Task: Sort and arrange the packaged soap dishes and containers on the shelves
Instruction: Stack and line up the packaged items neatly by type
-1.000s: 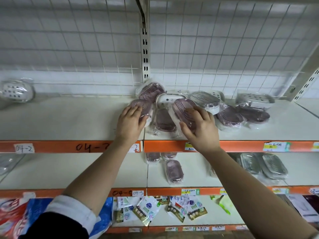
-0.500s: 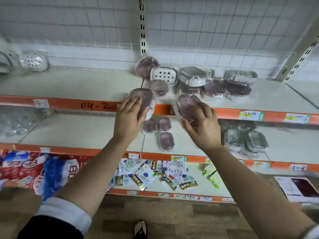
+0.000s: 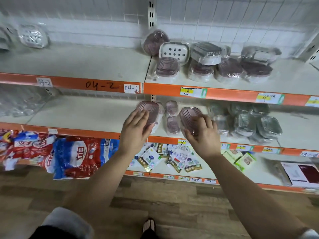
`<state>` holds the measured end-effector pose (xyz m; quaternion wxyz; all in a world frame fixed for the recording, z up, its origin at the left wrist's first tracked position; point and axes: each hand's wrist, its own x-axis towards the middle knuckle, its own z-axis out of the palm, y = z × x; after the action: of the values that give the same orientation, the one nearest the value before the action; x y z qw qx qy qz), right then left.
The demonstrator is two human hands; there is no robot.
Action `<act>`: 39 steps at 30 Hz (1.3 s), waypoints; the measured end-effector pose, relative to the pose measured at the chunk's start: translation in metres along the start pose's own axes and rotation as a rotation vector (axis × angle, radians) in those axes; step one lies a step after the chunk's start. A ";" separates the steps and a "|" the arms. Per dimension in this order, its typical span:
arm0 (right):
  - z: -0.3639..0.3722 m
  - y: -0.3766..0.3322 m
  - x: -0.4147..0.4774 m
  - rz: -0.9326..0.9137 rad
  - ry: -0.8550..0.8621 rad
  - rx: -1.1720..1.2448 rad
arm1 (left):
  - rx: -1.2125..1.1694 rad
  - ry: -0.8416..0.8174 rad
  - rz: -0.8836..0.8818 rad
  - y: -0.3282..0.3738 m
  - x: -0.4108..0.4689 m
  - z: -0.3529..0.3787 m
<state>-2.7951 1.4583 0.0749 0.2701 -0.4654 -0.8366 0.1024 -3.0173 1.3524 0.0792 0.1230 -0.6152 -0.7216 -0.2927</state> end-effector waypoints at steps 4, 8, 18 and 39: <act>0.041 -0.001 0.006 0.061 0.001 0.029 | 0.011 -0.060 -0.019 -0.030 -0.004 0.041; 0.086 0.002 0.009 0.095 -0.010 0.049 | -0.010 -0.130 -0.042 -0.054 -0.005 0.085; 0.178 0.035 0.026 0.164 -0.042 0.073 | -0.006 -0.148 -0.016 -0.093 -0.007 0.197; 0.251 0.071 0.059 0.153 0.066 0.048 | -0.027 -0.454 -0.096 -0.129 -0.004 0.293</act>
<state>-2.9058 1.5662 -0.1428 0.3002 -0.5245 -0.7865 0.1274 -3.0865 1.5082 -0.1921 -0.0649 -0.6317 -0.7553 -0.1621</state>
